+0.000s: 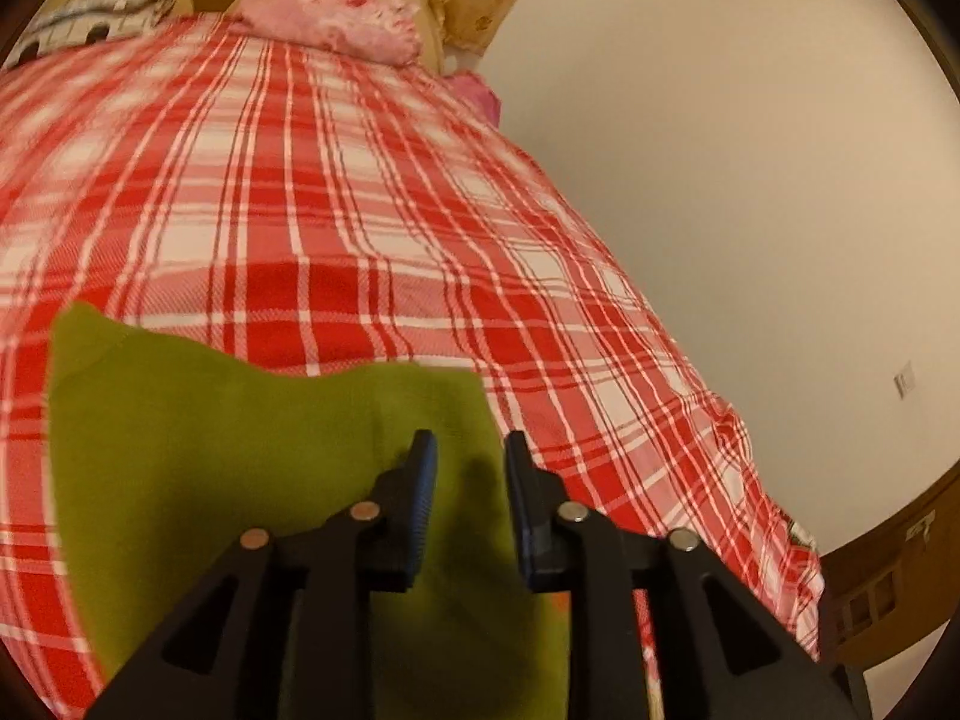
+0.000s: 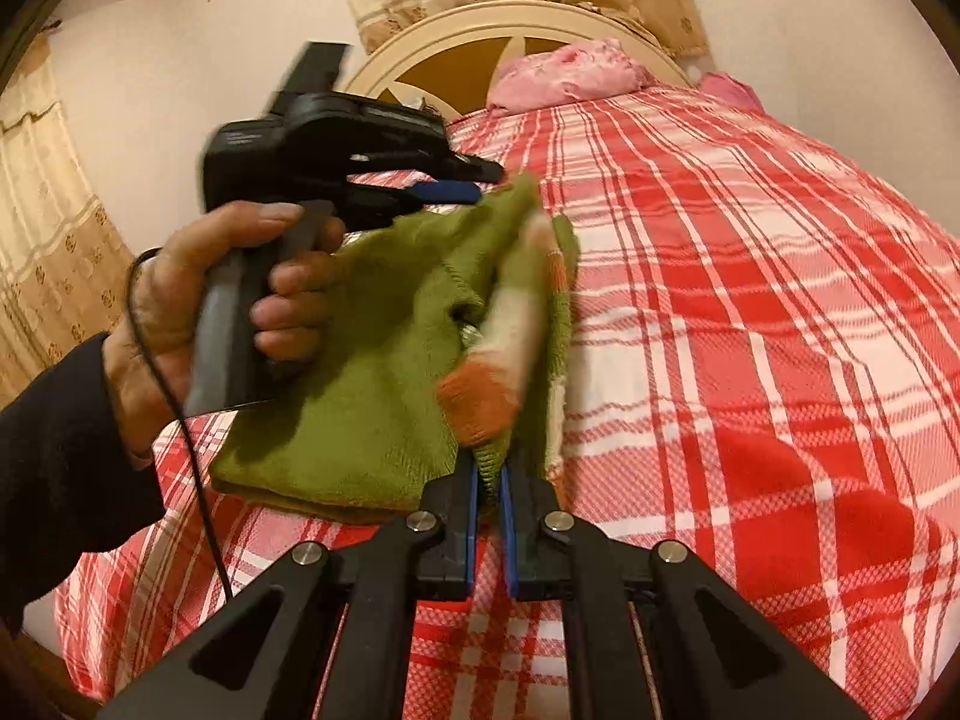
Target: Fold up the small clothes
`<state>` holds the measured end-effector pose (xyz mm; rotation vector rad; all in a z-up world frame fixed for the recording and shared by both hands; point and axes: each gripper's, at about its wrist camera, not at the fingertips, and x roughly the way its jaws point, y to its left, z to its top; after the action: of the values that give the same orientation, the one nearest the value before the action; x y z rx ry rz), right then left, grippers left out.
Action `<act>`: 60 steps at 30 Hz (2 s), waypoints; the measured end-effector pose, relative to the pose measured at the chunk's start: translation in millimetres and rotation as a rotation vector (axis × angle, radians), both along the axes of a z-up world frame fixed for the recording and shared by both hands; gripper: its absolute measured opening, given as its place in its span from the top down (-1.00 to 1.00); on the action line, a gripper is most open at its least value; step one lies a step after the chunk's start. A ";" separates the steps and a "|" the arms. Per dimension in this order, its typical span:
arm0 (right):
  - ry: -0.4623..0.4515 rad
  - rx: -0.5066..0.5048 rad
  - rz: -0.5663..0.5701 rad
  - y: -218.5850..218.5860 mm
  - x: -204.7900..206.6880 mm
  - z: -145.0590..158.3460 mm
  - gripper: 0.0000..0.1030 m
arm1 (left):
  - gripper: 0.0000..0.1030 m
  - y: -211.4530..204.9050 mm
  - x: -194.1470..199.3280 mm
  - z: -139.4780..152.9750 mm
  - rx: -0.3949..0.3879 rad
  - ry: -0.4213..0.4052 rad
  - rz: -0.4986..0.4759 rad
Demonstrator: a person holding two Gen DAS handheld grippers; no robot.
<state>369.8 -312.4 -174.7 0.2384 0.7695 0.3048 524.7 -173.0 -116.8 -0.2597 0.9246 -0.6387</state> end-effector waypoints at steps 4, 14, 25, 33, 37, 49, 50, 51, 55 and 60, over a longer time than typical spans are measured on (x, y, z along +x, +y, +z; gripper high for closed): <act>0.012 0.019 -0.002 -2.3 -1.3 -1.4 0.88 | -0.18 21.1 -27.6 12.0 0.043 -0.086 0.004; -0.093 -0.041 -0.079 -15.7 -4.9 45.9 -0.07 | -0.35 92.3 -95.6 -15.6 0.187 -0.183 0.116; 0.079 -0.118 -0.004 35.0 83.5 13.5 0.58 | -0.67 90.9 -113.8 -44.3 0.222 -0.169 0.121; 0.079 -0.189 -0.043 25.2 73.6 1.8 0.65 | -0.91 89.3 -114.4 -61.4 0.236 -0.115 0.118; 0.030 -0.240 -0.035 36.1 71.9 19.4 0.45 | -0.97 93.0 -115.8 -64.9 0.213 -0.093 0.135; 0.062 -0.258 0.095 82.2 121.0 22.0 0.44 | -1.00 91.3 -116.6 -67.0 0.207 -0.087 0.133; 0.097 -0.265 0.081 77.7 127.1 13.6 0.44 | -1.00 91.5 -116.7 -67.4 0.204 -0.086 0.131; 0.116 -0.248 0.076 72.6 129.7 9.5 0.45 | -1.00 91.4 -117.1 -67.4 0.205 -0.085 0.130; 0.120 -0.210 0.061 60.4 132.3 4.7 0.54 | -1.00 91.0 -116.4 -67.5 0.204 -0.085 0.124; 0.099 -0.227 0.061 57.3 131.0 1.5 0.58 | -1.00 92.5 -115.4 -67.1 0.198 -0.084 0.123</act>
<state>500.8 -255.1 -173.2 0.0155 0.9027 0.2617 409.3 -80.5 -183.8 -0.1107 0.8768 -0.4382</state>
